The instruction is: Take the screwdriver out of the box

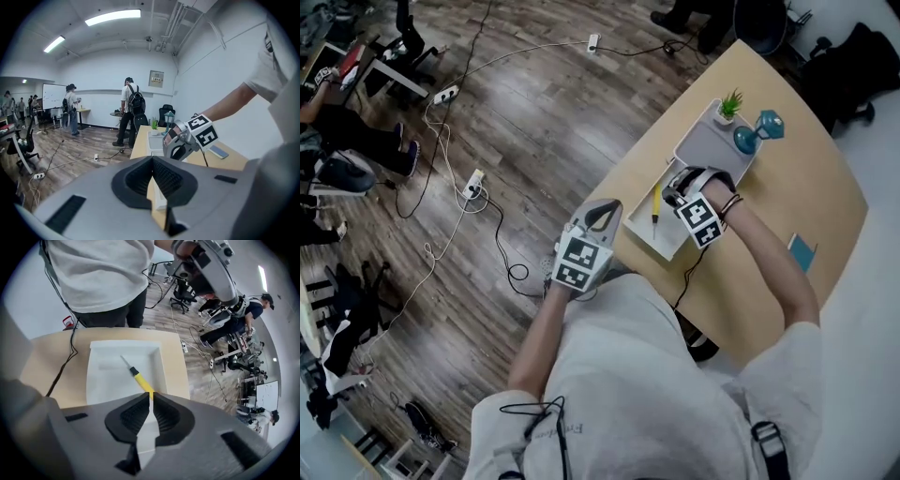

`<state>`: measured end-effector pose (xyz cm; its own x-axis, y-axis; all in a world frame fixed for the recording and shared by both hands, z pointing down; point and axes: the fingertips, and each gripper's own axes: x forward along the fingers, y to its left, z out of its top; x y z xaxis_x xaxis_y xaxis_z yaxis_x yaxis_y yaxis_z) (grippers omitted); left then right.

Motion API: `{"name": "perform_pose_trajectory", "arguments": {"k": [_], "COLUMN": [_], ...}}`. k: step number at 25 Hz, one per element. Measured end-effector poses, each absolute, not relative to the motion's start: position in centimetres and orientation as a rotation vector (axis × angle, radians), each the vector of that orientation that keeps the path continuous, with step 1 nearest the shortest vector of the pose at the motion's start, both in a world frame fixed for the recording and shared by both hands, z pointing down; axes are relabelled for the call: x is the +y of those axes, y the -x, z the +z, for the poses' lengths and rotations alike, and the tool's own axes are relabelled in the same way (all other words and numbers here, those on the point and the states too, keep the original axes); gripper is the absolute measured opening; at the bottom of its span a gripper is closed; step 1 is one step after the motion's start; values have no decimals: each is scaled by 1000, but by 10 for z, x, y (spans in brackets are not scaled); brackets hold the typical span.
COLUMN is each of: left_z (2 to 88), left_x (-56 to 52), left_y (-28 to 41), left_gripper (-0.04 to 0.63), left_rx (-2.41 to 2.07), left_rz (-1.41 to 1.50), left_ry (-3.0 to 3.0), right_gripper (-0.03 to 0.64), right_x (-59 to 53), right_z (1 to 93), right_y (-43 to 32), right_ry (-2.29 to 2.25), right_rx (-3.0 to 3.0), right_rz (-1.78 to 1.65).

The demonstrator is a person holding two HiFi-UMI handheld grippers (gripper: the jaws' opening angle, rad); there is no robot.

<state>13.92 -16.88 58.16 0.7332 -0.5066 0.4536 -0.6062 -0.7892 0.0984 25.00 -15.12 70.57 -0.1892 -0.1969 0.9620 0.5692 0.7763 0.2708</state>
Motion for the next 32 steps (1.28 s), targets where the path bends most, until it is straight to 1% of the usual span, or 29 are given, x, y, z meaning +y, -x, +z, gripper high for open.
{"name": "perform_pose_trajectory", "arguments": {"k": [3, 10, 16, 19, 22, 25, 29, 32], "left_z": [584, 588, 591, 591, 592, 590, 586, 583], "left_x": [-169, -173, -171, -172, -163, -159, -158, -157], "left_y": [-135, -135, -126, -121, -115, -111, -109, -107], "left_gripper": [6, 6, 6, 6, 6, 6, 6, 6], "left_rx": [-930, -1010, -1071, -1103, -1103, -1106, -1121, -1135], "left_rz": [582, 568, 598, 575, 578, 604, 590, 571], "left_ry": [-2651, -2597, -2573, -2548, -2535, -2542, -2542, -2540], "right_gripper": [51, 85, 113, 148, 167, 162, 86, 81], "right_x": [-150, -144, -129, -126, -119, -118, -115, -115], "right_z": [721, 746, 768, 777, 783, 783, 785, 785], "right_y": [-247, -241, -235, -236, -236, -235, -244, -243], "right_ry": [372, 544, 672, 720, 763, 797, 837, 810], "right_rx": [-1606, -1535, -1485, -1426, -1377, -1347, -1304, -1320], "right_rz": [-754, -936, -993, -1045, -1063, -1055, -1009, -983]}}
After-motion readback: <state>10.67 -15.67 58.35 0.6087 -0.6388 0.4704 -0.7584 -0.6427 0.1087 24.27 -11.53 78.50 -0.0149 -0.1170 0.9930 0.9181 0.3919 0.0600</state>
